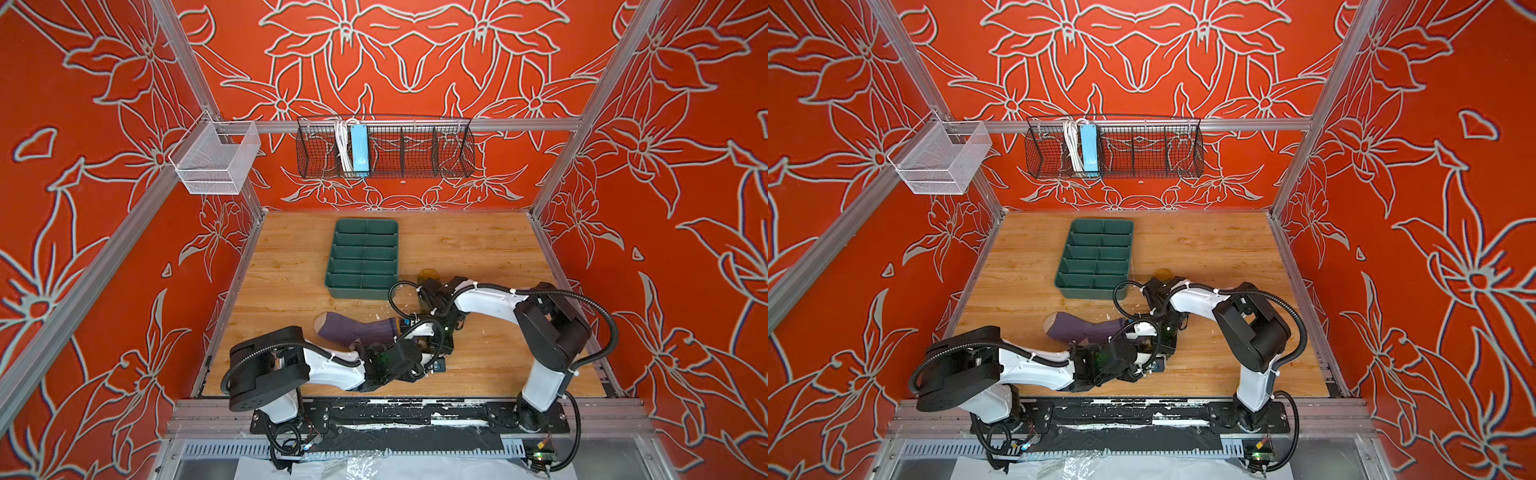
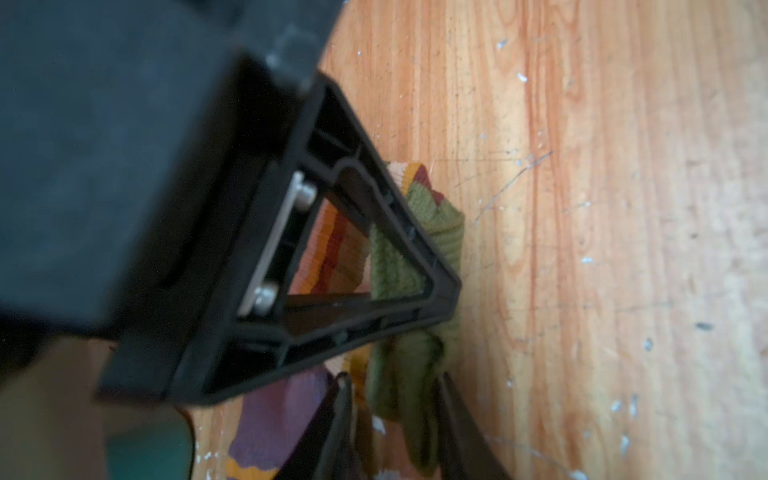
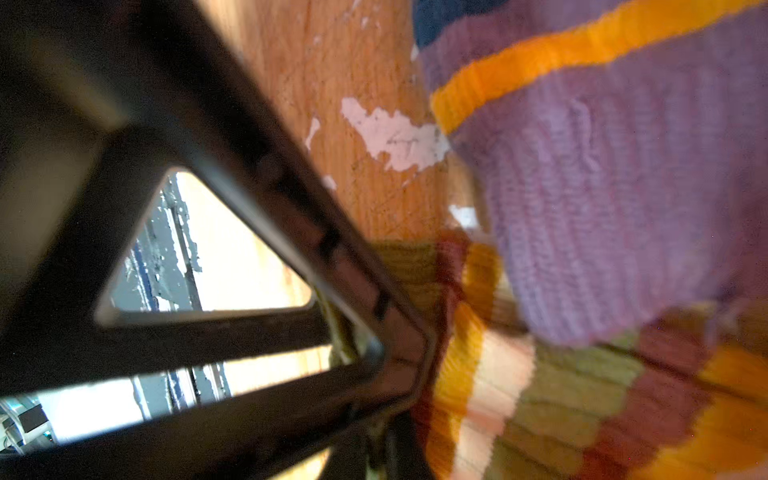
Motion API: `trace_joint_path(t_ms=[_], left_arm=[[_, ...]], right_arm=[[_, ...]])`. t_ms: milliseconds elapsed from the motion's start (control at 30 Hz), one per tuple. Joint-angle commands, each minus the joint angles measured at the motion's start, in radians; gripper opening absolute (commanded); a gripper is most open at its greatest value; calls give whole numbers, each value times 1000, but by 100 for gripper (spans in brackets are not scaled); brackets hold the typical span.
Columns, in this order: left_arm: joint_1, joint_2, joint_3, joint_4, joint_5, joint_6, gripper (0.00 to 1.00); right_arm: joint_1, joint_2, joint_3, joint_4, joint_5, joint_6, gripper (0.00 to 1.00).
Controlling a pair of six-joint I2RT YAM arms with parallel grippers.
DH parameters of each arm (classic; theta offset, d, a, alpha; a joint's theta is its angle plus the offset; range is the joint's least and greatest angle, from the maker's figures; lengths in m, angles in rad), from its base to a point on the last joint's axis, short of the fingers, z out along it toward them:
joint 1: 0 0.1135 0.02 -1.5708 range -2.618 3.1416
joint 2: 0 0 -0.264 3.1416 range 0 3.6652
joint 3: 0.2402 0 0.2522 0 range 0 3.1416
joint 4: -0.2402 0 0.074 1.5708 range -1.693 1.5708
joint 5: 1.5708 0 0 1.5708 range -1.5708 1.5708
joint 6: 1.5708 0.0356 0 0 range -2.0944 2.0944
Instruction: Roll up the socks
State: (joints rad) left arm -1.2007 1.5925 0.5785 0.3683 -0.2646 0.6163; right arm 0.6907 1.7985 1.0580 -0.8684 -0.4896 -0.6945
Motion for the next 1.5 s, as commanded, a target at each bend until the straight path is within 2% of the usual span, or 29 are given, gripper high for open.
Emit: trace_joint_path(t_ms=[0,67,267,333,433,567,600,667,700,800,1000,1133,1300,1400,1467], left_arm=[[-26,39,31,-8,23,-19,28],[-30,54,41,-15,30,-23,26],[-33,99,55,-14,7,-58,8],[-33,111,57,-12,-18,-73,8],[-33,127,64,-28,-57,-90,0],[-33,151,96,-89,-123,-118,0],[-33,150,106,-114,-123,-125,0],[-31,153,134,-168,-118,-141,0],[-30,152,142,-184,-110,-148,0],[-21,145,169,-246,-51,-168,0],[24,116,183,-314,53,-210,0],[80,118,253,-420,191,-213,0],[184,146,396,-620,455,-214,0],[250,205,504,-761,617,-212,0],[291,271,590,-860,722,-208,0]], right_arm=[[-8,4,-27,-3,86,4,0],[-8,-1,-29,0,88,6,0],[-8,-21,-41,18,101,13,0],[-8,-32,-45,24,107,15,0],[-8,-57,-56,30,121,13,0],[-8,-98,-81,48,148,18,0],[-8,-109,-89,52,159,19,7],[-8,-137,-103,55,189,16,35],[-8,-153,-110,54,205,11,42],[-16,-239,-137,53,276,-2,51],[-134,-565,-255,118,384,-72,56],[-274,-818,-337,289,484,-111,59],[-447,-1027,-407,642,637,-35,68],[-481,-1120,-379,648,573,-11,67],[-479,-1186,-369,548,430,-78,66]])
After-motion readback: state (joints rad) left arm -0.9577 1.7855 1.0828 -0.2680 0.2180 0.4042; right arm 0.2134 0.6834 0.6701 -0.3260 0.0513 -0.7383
